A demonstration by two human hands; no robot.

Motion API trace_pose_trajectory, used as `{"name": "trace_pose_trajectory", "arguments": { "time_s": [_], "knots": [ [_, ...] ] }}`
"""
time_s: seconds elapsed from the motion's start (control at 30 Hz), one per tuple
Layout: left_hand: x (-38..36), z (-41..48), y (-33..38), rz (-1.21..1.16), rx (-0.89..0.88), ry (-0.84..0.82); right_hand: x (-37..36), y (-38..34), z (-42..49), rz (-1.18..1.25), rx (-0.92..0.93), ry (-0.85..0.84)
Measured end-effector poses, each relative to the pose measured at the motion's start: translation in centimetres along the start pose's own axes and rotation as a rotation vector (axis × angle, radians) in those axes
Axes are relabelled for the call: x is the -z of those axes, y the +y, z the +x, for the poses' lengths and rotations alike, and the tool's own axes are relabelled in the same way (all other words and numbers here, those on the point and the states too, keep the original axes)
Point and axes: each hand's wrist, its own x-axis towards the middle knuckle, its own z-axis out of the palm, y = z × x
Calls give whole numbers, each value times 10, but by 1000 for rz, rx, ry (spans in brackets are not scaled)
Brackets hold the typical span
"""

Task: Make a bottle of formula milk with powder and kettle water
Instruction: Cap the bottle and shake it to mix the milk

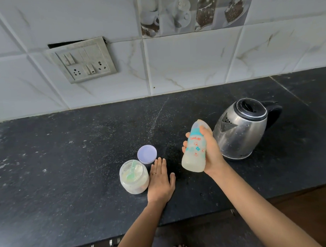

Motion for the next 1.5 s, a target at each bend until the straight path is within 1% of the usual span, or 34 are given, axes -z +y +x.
{"name": "trace_pose_trajectory", "arguments": {
  "time_s": [0.1, 0.23, 0.3, 0.4, 0.43, 0.53, 0.57, 0.6, 0.67, 0.7, 0.8, 0.83, 0.9, 0.93, 0.97, 1.0, 1.07, 1.1, 1.17, 1.2, 1.23, 1.27, 1.33, 1.37, 1.4, 1.47, 1.5],
  "knots": [
    [-1, 1, 0, 8, 7, 3, 2, -5, -1, -21, -4, -55],
    [0, 1, 0, -5, 5, -3, 8, -13, 2, 110, -24, -208],
    [-1, 1, -1, -7, 7, -3, 16, -13, 4, 132, -36, -274],
    [-1, 1, -1, -13, 3, 3, 16, -14, 5, 119, -105, -312],
    [-2, 1, -1, -12, 1, 4, 13, -14, 6, 148, -114, -319],
    [-2, 1, -1, -7, -1, 7, 7, -14, 11, 277, -41, -235],
    [-2, 1, -1, -8, -2, 6, 8, -12, 13, 300, -31, -255],
    [-3, 1, -2, -8, -2, 3, 6, -11, 12, 292, -61, -313],
    [-3, 1, -2, -4, -1, -2, 4, -9, 12, 197, -83, -399],
    [-3, 1, -2, -4, -2, 2, 2, -9, 14, 190, -66, -387],
    [-3, 1, -1, -14, -2, 3, 2, -5, 23, 336, -82, -228],
    [-3, 1, -1, -8, -3, 0, 3, -2, 22, 331, -111, -257],
    [-3, 1, -2, 1, -1, 4, 6, 3, 15, 128, -141, -349],
    [-3, 1, -2, -1, 1, 4, 6, 4, 11, 36, -135, -355],
    [-3, 2, -2, -4, 2, 2, 9, 4, 14, 20, -136, -348],
    [-3, 2, -2, -4, 1, -1, 8, 3, 15, 87, -139, -314],
    [-2, 1, -1, 0, 1, 1, 10, 2, 19, 297, -113, -207],
    [-2, 0, -1, 1, 0, 1, 10, 1, 21, 307, -123, -201],
    [-2, 0, -2, 3, 2, 2, 9, 3, 14, 108, -149, -279],
    [-3, 1, -1, 4, 5, 3, 6, 2, 10, -10, -136, -286],
    [-3, 1, -1, 4, 7, 3, 5, 2, 11, -58, -117, -263],
    [-3, 2, -1, 6, 8, 2, 2, 0, 13, -20, -89, -217],
    [-3, 1, 0, 4, 10, 0, -3, -5, 14, 170, 35, -46],
    [-2, 1, -1, 1, 8, 0, -3, -6, 15, 200, 61, -30],
    [-2, 1, -1, -2, 7, 0, -3, -6, 11, 158, 40, -97],
    [-2, 0, -1, -2, 12, 0, 4, -2, 6, -98, -6, -260],
    [-2, 0, -1, -3, 14, 2, 5, -1, 2, -213, 33, -282]
  ]
}}
